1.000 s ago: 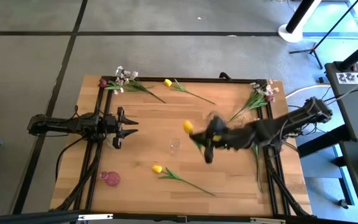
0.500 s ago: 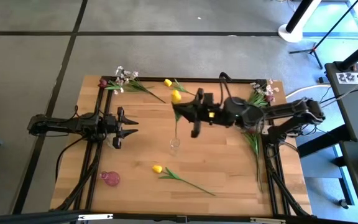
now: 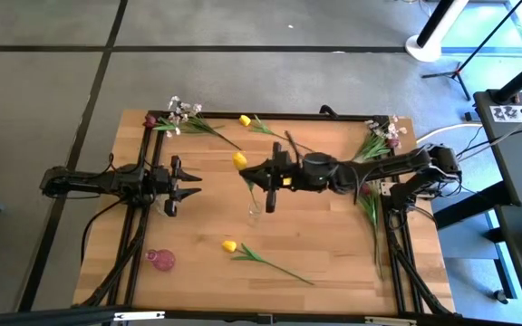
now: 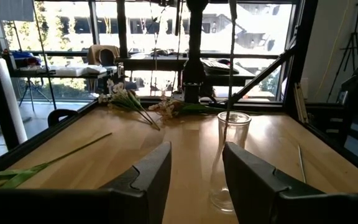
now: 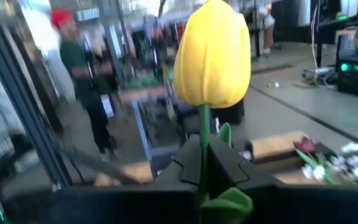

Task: Sort flowers into vase by color
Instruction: Put the bottom right yellow flower into the right transparent vase

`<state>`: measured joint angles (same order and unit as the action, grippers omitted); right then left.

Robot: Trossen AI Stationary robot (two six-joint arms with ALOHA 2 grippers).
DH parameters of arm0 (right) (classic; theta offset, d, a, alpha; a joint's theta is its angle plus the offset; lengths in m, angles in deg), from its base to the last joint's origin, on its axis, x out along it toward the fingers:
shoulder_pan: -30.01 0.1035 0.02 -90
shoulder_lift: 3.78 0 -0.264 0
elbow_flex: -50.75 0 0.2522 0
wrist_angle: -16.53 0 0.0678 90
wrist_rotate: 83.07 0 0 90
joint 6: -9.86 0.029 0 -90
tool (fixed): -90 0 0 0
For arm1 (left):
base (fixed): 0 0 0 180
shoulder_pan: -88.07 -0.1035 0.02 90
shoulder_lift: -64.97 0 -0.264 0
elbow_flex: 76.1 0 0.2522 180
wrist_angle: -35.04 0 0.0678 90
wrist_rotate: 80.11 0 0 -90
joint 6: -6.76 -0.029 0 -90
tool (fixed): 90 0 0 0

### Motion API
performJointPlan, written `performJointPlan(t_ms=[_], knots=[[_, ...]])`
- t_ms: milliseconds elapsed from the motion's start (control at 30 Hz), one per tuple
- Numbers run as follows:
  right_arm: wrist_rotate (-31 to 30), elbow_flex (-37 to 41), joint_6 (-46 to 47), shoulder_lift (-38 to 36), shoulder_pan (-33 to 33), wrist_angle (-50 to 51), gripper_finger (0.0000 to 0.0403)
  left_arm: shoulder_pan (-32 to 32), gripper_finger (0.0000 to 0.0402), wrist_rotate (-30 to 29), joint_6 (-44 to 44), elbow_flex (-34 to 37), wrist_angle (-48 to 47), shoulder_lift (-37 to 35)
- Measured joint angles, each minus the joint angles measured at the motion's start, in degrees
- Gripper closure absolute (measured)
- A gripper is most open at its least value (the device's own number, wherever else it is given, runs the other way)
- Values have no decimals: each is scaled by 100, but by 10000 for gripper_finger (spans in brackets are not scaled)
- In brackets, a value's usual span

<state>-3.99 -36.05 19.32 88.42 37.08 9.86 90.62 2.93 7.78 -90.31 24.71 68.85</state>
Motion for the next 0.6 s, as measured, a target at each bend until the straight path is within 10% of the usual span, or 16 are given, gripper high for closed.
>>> performJointPlan(t_ms=[267,600], knots=[[-158,-90,-333,-122,77,1738,272,0,259,-2,0,0,0,0],[358,-2038,249,-214,79,5718,133,0,259,-1,-7,0,2,2]])
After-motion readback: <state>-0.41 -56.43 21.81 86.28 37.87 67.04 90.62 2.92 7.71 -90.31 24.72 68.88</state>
